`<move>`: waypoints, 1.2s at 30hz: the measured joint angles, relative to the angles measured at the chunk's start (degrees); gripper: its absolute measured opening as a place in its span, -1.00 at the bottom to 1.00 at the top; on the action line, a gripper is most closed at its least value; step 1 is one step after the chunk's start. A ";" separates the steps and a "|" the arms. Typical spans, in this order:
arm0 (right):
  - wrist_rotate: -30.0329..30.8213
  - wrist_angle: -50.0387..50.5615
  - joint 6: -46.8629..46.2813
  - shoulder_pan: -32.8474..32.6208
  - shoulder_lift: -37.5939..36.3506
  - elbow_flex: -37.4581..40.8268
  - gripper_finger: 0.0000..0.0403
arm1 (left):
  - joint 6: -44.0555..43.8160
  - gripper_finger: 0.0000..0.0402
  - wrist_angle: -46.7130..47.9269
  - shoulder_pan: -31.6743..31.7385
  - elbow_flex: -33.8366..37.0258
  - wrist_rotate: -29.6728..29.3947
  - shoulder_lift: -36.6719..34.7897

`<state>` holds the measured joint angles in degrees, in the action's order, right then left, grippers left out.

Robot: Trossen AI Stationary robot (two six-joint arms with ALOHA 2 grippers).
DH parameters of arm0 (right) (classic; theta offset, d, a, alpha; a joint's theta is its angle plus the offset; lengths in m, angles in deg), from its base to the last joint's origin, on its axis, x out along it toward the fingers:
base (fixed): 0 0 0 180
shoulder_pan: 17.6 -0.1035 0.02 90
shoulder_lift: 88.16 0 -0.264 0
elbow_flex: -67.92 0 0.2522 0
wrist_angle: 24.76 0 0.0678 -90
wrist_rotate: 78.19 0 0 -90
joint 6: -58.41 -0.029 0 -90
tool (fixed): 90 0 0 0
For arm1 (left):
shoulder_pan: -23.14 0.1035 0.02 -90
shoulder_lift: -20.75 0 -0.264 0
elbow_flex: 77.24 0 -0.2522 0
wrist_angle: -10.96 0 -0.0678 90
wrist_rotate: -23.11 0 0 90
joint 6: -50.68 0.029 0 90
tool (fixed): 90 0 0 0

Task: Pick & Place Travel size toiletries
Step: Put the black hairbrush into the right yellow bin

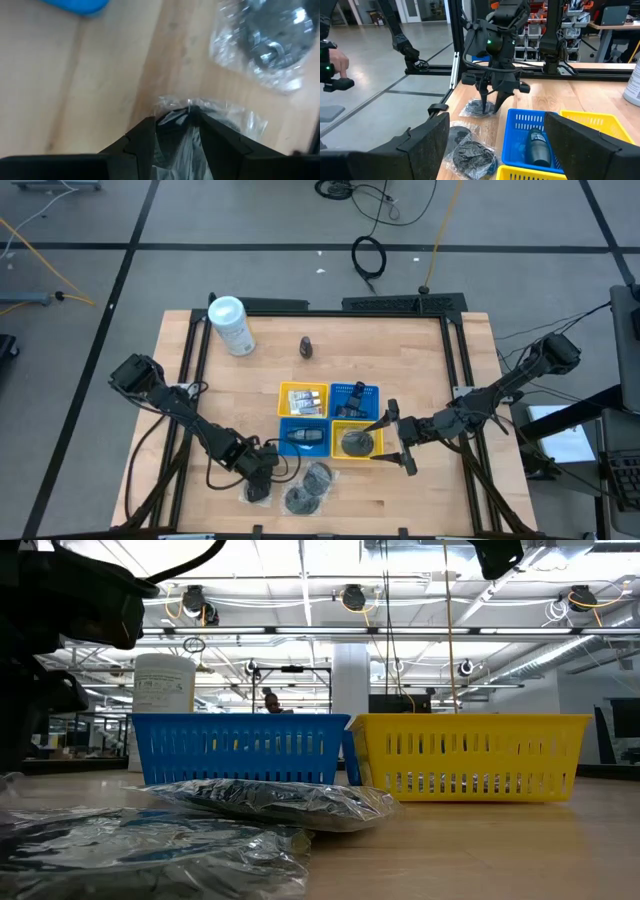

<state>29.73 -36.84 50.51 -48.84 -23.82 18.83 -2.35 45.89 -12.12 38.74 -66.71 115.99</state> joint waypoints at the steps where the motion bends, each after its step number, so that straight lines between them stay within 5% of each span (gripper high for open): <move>1: 0.00 0.02 0.00 0.00 0.00 0.00 0.58 | 0.04 -0.26 -1.96 -0.02 0.67 0.06 0.00; 10: 0.00 -6.68 -0.28 0.00 0.00 4.35 0.58 | -0.06 -0.33 -7.08 0.00 3.88 3.59 0.00; 22: 0.02 -11.19 0.20 0.00 -0.02 6.03 0.58 | 1.02 -0.96 -7.54 0.00 4.11 4.51 0.00; 36: 0.02 -11.67 0.22 0.00 -0.02 6.03 0.58 | 1.55 -1.00 -8.22 0.04 4.15 4.31 -0.36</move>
<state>29.75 -48.51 50.73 -48.84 -23.84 24.86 -0.81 37.66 -12.08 42.89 -62.40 115.63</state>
